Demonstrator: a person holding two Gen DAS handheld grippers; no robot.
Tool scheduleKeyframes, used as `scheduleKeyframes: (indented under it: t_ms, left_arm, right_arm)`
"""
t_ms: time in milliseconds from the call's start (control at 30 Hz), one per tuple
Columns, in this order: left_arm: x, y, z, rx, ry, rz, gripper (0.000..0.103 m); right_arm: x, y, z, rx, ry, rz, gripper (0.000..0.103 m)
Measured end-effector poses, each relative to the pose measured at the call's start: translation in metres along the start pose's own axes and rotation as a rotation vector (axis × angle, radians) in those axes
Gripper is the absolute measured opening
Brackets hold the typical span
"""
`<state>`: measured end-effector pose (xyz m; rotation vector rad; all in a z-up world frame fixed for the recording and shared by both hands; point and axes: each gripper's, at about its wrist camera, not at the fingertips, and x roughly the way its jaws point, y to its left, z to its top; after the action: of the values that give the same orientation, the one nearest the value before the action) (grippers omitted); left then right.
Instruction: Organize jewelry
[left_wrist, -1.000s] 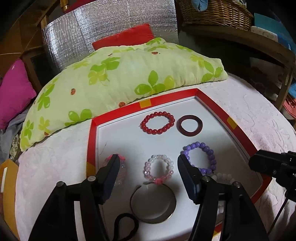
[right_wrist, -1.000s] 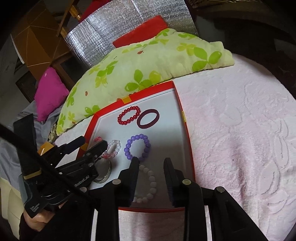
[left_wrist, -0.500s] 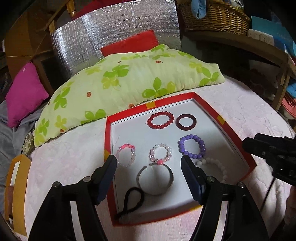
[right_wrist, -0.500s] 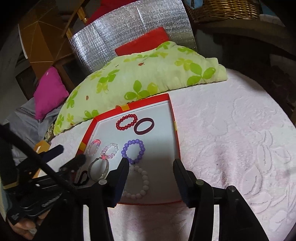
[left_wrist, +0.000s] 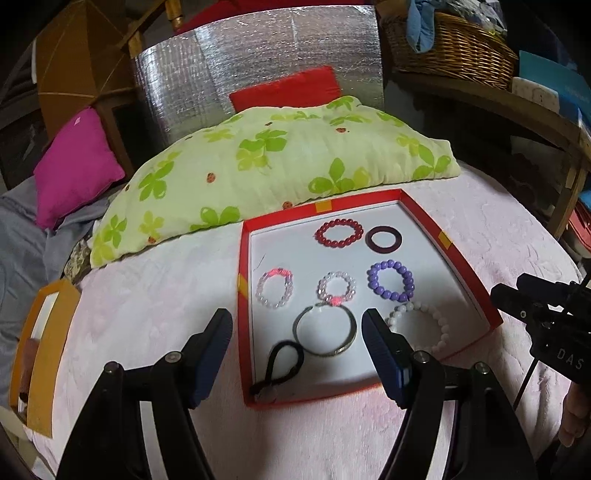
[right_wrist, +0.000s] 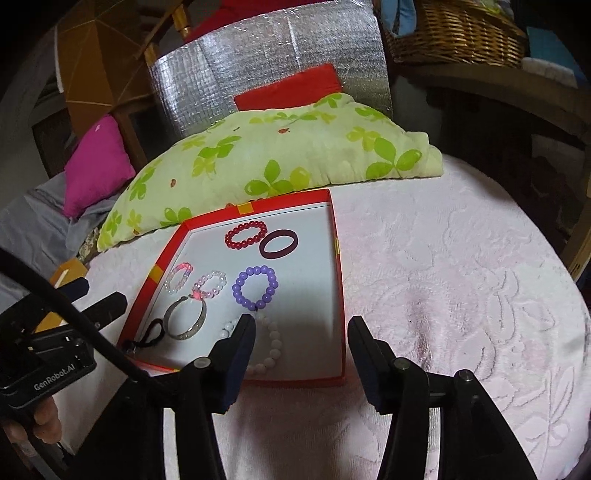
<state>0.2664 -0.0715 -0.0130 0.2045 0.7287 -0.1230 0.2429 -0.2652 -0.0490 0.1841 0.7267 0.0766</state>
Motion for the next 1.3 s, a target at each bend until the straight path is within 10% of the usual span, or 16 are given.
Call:
scheduleKeyframes:
  t_ms: [1300]
  left_arm:
    - [-0.056,0.023,-0.079,-0.161,0.092,0.093,0.073]
  right_arm:
    - [-0.068,0.057,-0.071,-0.172,-0.067,-0.004,0.060]
